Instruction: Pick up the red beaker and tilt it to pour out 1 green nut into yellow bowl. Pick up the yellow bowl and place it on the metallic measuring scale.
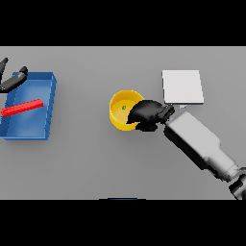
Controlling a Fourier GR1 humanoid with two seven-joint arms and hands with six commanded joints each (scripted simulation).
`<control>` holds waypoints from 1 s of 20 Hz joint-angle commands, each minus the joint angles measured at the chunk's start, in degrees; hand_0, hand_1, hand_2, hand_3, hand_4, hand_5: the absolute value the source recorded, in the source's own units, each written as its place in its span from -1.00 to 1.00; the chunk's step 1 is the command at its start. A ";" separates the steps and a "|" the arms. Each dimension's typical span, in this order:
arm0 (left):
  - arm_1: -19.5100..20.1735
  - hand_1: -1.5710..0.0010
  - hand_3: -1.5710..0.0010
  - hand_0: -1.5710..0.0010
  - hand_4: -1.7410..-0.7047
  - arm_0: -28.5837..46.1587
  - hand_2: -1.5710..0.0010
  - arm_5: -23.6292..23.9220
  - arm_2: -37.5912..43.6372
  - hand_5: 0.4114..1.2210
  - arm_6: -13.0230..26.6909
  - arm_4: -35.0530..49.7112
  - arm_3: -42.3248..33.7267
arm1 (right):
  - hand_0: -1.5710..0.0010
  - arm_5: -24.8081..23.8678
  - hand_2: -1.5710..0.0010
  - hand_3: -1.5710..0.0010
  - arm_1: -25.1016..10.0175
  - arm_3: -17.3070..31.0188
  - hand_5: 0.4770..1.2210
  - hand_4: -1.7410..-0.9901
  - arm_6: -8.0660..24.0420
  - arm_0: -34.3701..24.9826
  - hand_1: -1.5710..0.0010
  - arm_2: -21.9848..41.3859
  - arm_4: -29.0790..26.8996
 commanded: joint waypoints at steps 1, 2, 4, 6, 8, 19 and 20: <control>-0.52 1.00 1.00 1.00 0.85 0.01 1.00 -0.03 0.00 -0.26 0.32 0.35 0.14 | -0.85 0.06 -0.69 -0.49 -0.63 -0.53 0.92 -0.89 -0.49 0.18 -0.84 -0.01 -0.11; -0.20 1.00 1.00 1.00 0.84 -0.16 1.00 -0.35 0.10 -0.27 0.08 0.53 -0.24 | -0.88 1.03 -0.72 -0.51 -1.07 -1.89 0.94 -0.91 0.04 0.42 -0.87 -0.11 -0.58; -0.22 1.00 1.00 1.00 0.85 0.25 1.00 -0.26 -0.18 -0.28 0.71 0.45 -1.26 | -0.92 0.49 -0.77 -0.52 -1.64 -2.16 0.96 -0.94 0.06 -0.12 -0.92 -0.52 -0.69; -0.19 1.00 1.00 1.00 0.86 0.25 1.00 -0.27 -0.44 -0.27 1.41 0.13 -1.16 | -0.95 1.86 -0.83 -0.49 -2.22 -3.51 0.98 -0.96 0.69 -0.86 -0.95 -1.30 -1.53; 0.36 1.00 1.00 1.00 0.87 0.53 1.00 -0.68 -0.31 -0.27 0.95 0.33 -1.78 | -0.97 4.51 -0.86 -0.48 -3.64 -5.76 0.98 -0.98 1.78 -1.63 -0.97 -2.75 -2.92; -0.51 1.00 1.00 1.00 0.79 -0.06 1.00 -0.49 0.61 -0.26 1.59 1.81 -1.29 | -0.96 8.02 -0.89 -0.52 -9.60 -16.85 1.00 -1.00 10.43 1.10 -1.00 -7.56 -4.43; -0.31 1.00 1.00 1.00 0.78 -0.15 1.00 -0.58 0.95 -0.24 1.62 2.10 -1.22 | -0.97 7.02 -0.89 -0.51 -10.52 -17.01 1.00 -1.00 10.56 1.36 -1.00 -8.22 -4.20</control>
